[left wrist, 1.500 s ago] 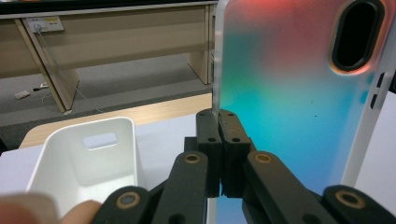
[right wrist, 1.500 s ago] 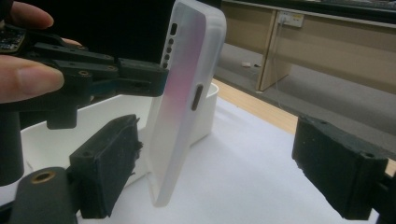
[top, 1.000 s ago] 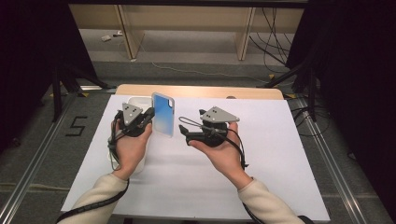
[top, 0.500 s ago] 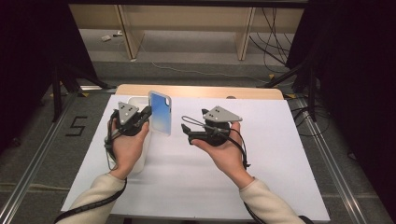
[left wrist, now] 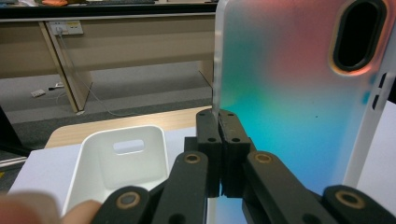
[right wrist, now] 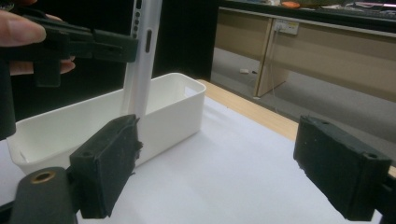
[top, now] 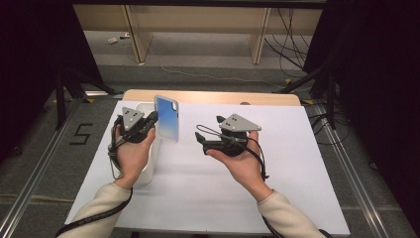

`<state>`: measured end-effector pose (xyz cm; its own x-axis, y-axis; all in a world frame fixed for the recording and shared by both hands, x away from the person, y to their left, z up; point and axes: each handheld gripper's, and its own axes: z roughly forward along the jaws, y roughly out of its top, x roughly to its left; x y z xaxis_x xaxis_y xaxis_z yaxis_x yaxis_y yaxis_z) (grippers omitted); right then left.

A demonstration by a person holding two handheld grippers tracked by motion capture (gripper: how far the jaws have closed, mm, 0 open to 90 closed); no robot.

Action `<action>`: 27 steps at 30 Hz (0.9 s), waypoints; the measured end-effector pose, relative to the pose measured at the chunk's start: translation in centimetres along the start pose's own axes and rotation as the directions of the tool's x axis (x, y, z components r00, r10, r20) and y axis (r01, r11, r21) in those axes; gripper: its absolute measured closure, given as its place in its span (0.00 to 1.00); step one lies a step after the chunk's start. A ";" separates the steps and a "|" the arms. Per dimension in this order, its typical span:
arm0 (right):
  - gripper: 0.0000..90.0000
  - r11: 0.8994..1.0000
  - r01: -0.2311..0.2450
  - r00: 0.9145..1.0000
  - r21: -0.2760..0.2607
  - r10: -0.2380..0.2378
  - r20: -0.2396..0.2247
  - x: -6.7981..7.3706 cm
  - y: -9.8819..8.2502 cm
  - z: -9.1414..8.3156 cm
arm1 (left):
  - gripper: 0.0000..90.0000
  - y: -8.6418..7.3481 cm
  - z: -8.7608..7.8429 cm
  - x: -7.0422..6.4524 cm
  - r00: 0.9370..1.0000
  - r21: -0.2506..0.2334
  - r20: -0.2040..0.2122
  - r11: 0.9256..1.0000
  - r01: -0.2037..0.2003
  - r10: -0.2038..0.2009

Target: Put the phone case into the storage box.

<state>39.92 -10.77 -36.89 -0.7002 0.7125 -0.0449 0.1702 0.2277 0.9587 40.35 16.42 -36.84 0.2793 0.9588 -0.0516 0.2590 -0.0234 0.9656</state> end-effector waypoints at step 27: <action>0.17 1.000 0.001 1.000 -0.015 0.000 0.012 -2.3 -1.5 -5.1 | 0.98 0.8 -0.3 2.2 0.998 -0.021 -0.051 0.999 0.024 -0.025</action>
<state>37.77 -16.13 -36.81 -0.6923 0.7200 -0.0485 0.1596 0.2184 0.9627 40.88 18.56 -36.06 0.2249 0.9723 -0.0631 0.2466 0.0058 0.9691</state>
